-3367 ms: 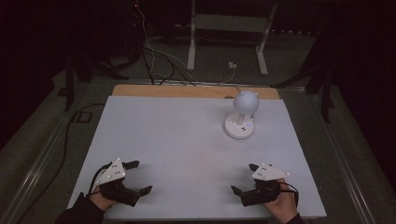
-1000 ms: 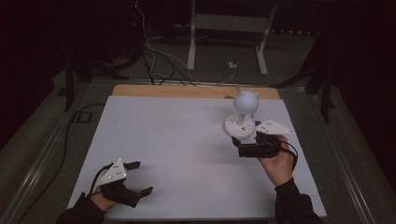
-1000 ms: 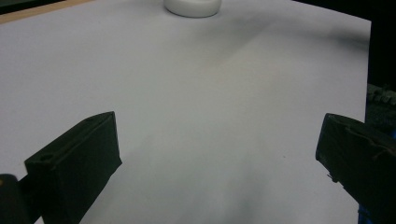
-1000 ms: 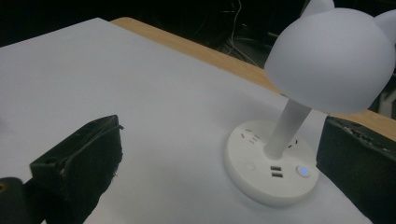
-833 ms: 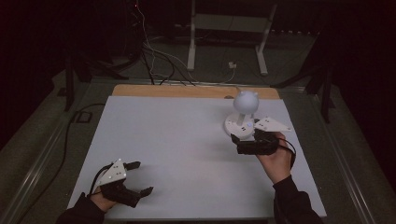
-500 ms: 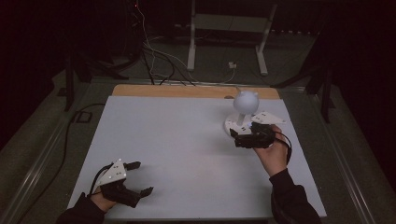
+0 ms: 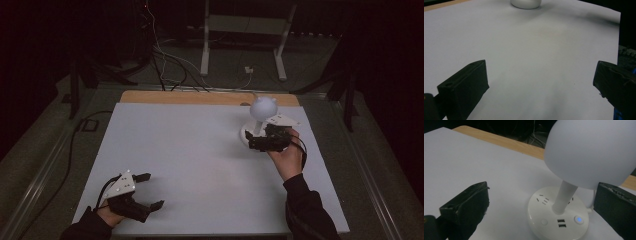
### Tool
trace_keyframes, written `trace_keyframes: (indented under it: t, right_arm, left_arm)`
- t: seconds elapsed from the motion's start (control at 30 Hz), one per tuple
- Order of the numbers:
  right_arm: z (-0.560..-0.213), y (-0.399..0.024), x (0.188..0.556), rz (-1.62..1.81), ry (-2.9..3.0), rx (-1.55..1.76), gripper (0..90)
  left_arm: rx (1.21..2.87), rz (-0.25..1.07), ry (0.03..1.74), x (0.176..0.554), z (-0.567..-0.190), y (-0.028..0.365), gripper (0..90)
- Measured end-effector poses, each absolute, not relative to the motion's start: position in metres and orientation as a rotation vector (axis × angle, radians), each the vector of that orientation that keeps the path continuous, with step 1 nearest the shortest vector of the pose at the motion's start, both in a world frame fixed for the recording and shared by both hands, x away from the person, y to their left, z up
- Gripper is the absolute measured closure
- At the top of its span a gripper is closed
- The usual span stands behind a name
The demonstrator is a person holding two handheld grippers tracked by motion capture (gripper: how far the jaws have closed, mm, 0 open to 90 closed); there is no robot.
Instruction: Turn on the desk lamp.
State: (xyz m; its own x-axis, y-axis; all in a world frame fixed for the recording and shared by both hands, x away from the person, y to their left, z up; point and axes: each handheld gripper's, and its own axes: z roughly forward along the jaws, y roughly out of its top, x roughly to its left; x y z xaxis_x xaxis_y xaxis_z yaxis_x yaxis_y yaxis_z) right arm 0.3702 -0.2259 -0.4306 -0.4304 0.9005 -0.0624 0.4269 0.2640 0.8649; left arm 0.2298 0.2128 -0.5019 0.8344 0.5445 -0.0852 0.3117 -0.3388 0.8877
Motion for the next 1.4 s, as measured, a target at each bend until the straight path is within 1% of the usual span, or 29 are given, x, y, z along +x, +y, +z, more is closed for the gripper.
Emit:
trace_keyframes:
  t: [0.23,0.3,0.43,0.5,0.67,0.73,0.8,0.83,0.93,0.97,1.0,1.03,1.07,1.2,1.27,1.3,1.33,1.37,1.4]
  right_arm:
    - [-0.436,-0.228,0.366,1.114,1.939,1.227,0.0]
    - [-0.439,-0.228,0.364,1.096,1.919,1.232,5.5]
    - [-0.444,-0.227,0.365,1.08,1.931,1.241,6.6]
    - [-0.446,-0.226,0.364,1.067,1.934,1.25,13.6]
    - [-0.45,-0.225,0.364,1.047,1.912,1.264,21.1]
    - [-0.45,-0.224,0.364,1.04,1.907,1.274,25.5]
    - [-0.452,-0.224,0.365,1.018,1.9,1.285,35.3]
    - [-0.452,-0.224,0.365,1.018,1.9,1.285,35.3]
    - [-0.453,-0.224,0.366,1.002,1.885,1.311,44.8]
    - [-0.454,-0.225,0.367,0.996,1.882,1.319,46.6]
    - [-0.454,-0.225,0.368,0.985,1.882,1.327,51.5]
    - [-0.454,-0.225,0.368,0.985,1.882,1.327,51.5]
    - [-0.455,-0.225,0.368,0.975,1.869,1.326,55.7]
    - [-0.457,-0.225,0.369,0.978,1.865,1.344,58.6]
    - [-0.459,-0.225,0.369,0.964,1.85,1.349,65.3]
    - [-0.46,-0.225,0.37,0.96,1.846,1.353,67.6]
    - [-0.46,-0.225,0.37,0.96,1.846,1.353,67.6]
    - [-0.461,-0.225,0.371,0.956,1.84,1.367,71.5]
    - [-0.462,-0.225,0.371,0.953,1.837,1.374,73.0]
  left_arm:
    - [1.952,0.273,0.637,0.23,-0.502,0.212,0.4]
    - [1.95,0.272,0.636,0.23,-0.502,0.212,0.4]
    - [1.953,0.273,0.637,0.23,-0.502,0.212,0.4]
    - [1.951,0.271,0.637,0.23,-0.502,0.212,0.4]
    - [1.952,0.272,0.636,0.23,-0.502,0.212,0.4]
    - [1.953,0.271,0.639,0.23,-0.502,0.212,0.4]
    - [1.954,0.272,0.638,0.23,-0.502,0.212,0.4]
    - [1.954,0.271,0.637,0.23,-0.502,0.212,0.4]
    - [1.955,0.272,0.639,0.23,-0.502,0.212,0.4]
    - [1.955,0.273,0.638,0.23,-0.502,0.212,0.4]
    - [1.954,0.272,0.638,0.23,-0.502,0.212,0.4]
    - [1.953,0.271,0.637,0.23,-0.502,0.212,0.4]
    - [1.952,0.271,0.637,0.23,-0.502,0.212,0.4]
    - [1.956,0.273,0.637,0.23,-0.502,0.212,0.4]
    - [1.952,0.27,0.636,0.23,-0.502,0.212,0.4]
    - [1.952,0.269,0.639,0.23,-0.502,0.212,0.4]
    - [1.954,0.271,0.638,0.23,-0.502,0.212,0.4]
    - [1.955,0.271,0.636,0.23,-0.502,0.212,0.4]
    - [1.953,0.271,0.637,0.23,-0.502,0.212,0.4]
